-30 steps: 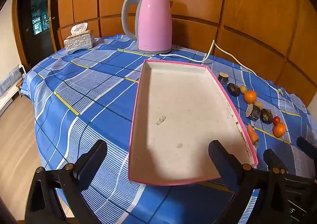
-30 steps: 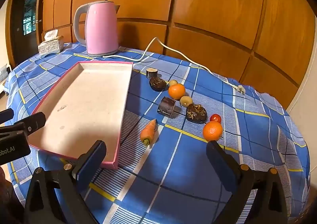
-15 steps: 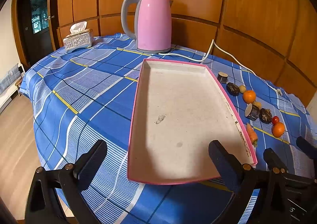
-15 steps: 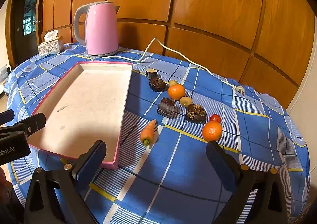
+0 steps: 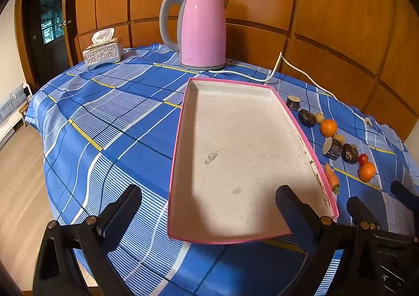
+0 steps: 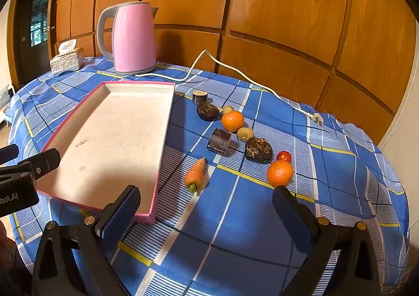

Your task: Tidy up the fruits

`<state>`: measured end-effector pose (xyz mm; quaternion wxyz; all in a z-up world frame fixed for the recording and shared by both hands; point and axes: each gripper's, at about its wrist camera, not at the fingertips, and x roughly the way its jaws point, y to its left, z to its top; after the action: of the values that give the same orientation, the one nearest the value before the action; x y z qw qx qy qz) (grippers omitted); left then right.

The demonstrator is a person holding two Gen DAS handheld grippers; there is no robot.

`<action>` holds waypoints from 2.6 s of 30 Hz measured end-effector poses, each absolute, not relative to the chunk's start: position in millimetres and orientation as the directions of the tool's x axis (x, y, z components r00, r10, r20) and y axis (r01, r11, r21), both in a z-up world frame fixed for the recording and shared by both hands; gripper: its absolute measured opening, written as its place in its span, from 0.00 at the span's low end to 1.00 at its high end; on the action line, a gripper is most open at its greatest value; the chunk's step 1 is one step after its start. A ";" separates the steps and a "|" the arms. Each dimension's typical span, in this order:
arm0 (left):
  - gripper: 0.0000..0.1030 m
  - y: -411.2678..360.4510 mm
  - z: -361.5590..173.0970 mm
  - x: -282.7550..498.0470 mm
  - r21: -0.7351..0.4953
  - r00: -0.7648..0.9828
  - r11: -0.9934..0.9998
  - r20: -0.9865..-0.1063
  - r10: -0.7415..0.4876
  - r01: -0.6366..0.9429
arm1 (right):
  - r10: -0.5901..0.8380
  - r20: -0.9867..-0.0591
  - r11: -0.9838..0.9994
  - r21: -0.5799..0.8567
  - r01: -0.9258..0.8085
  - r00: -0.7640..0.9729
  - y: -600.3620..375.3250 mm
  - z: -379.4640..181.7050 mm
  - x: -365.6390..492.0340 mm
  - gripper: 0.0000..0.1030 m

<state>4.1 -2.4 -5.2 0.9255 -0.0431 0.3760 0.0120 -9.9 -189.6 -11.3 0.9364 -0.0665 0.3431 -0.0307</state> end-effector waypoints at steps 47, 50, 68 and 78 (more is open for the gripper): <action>1.00 -10.0 -3.3 0.5 -0.033 0.733 0.999 -0.680 -0.022 0.000 | -0.146 -0.647 0.989 -0.104 0.103 0.749 -225.8 -14.7 -5.6 0.99; 1.00 -12.9 -3.4 0.5 -0.030 0.732 0.999 -0.680 -0.035 0.020 | -0.170 -0.658 0.983 -0.066 0.169 0.733 -250.4 -20.3 -1.2 0.99; 1.00 -49.5 4.2 19.1 -0.034 0.694 0.965 -0.689 -0.210 0.258 | -0.362 -0.742 0.845 -0.006 0.534 0.564 -374.3 -70.7 5.7 0.99; 1.00 -54.2 14.8 51.9 -0.159 0.610 0.929 -0.715 -0.341 0.333 | -0.386 -0.735 0.815 0.012 0.580 0.558 -387.3 -70.1 -3.7 0.99</action>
<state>51.9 -54.2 14.8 0.8972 -0.0047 0.3996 -0.1879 -3.7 -387.3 -70.1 0.8733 0.1272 0.3803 -0.2767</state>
